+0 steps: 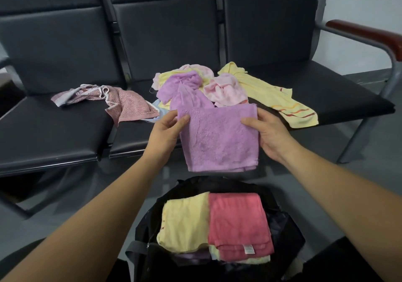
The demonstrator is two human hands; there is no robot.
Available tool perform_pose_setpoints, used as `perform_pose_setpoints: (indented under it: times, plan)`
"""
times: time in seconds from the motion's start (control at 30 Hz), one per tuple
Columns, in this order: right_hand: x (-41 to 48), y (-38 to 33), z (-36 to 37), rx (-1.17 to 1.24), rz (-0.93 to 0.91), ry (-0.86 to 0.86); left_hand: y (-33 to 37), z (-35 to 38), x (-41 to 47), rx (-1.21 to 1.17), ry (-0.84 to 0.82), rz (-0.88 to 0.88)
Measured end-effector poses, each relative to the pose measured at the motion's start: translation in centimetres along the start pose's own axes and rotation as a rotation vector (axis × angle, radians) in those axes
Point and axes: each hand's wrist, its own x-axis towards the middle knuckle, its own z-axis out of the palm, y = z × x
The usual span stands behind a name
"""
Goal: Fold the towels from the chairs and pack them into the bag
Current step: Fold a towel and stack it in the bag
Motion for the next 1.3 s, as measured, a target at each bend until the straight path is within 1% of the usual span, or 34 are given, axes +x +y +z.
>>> perform_pose_setpoints:
  times: [0.1, 0.23, 0.37, 0.47, 0.53, 0.63, 0.7, 0.73, 0.77, 0.8, 0.87, 0.93, 1.0, 1.07, 1.13, 1.2, 1.3]
  plan:
    - [-0.3, 1.5, -0.7, -0.027, 0.057, -0.037, -1.2, 0.4, -0.4, 0.036, -0.050, -0.064]
    - [-0.5, 4.8, -2.1, -0.103, 0.189, 0.026, -4.4, 0.5, -0.9, 0.125, -0.111, -0.224]
    - [-1.5, 8.7, -3.8, -0.059, 0.447, 0.045, -8.3, 0.9, -2.2, 0.214, -0.131, -0.403]
    - [-2.5, 11.7, -5.3, -0.122, 0.639, 0.078, -11.8, 1.7, -3.4, 0.317, -0.154, -0.505]
    - [-3.1, 13.1, -6.1, -0.203, 0.739, 0.085, -13.9, 2.4, -4.3, 0.393, -0.188, -0.568]
    - [-3.9, 14.5, -7.0, -0.382, 0.812, 0.100, -16.1, 3.5, -5.3, 0.515, -0.254, -0.688]
    - [-4.1, 15.2, -7.4, -0.582, 0.855, 0.120, -16.3, 3.7, -5.3, 0.762, -0.298, -0.673]
    - [-4.3, 15.1, -7.5, -0.701, 0.881, 0.114, -16.1, 3.6, -4.9, 0.877, -0.296, -0.630]
    - [-4.5, 14.8, -7.3, -0.810, 0.904, 0.100, -15.8, 3.4, -4.3, 0.932, -0.268, -0.586]
    - [-4.5, 14.4, -7.2, -0.886, 0.904, 0.096, -15.6, 3.0, -3.5, 0.944, -0.239, -0.560]
    - [-3.8, 13.3, -6.7, -0.912, 0.833, 0.132, -15.1, 2.4, -2.0, 0.862, -0.176, -0.556]
    - [-2.3, 12.4, -6.1, -0.838, 0.752, 0.180, -14.6, 1.9, -0.7, 0.807, -0.138, -0.526]
    - [-0.9, 10.7, -4.5, -0.704, 0.691, 0.185, -13.0, 2.1, 0.4, 0.816, -0.157, -0.455]
    - [0.8, 9.0, -2.5, -0.636, 0.629, 0.135, -10.8, 2.3, 1.6, 0.830, -0.195, -0.387]
    - [2.3, 7.0, -0.1, -0.624, 0.527, 0.060, -8.4, 2.1, 3.0, 0.830, -0.204, -0.336]
    - [3.5, 4.9, 2.3, -0.609, 0.432, 0.007, -6.0, 1.4, 4.4, 0.782, -0.174, -0.313]
    - [5.8, 3.1, 4.5, -0.674, 0.315, -0.024, -3.0, -0.2, 6.6, 0.774, -0.089, -0.269]
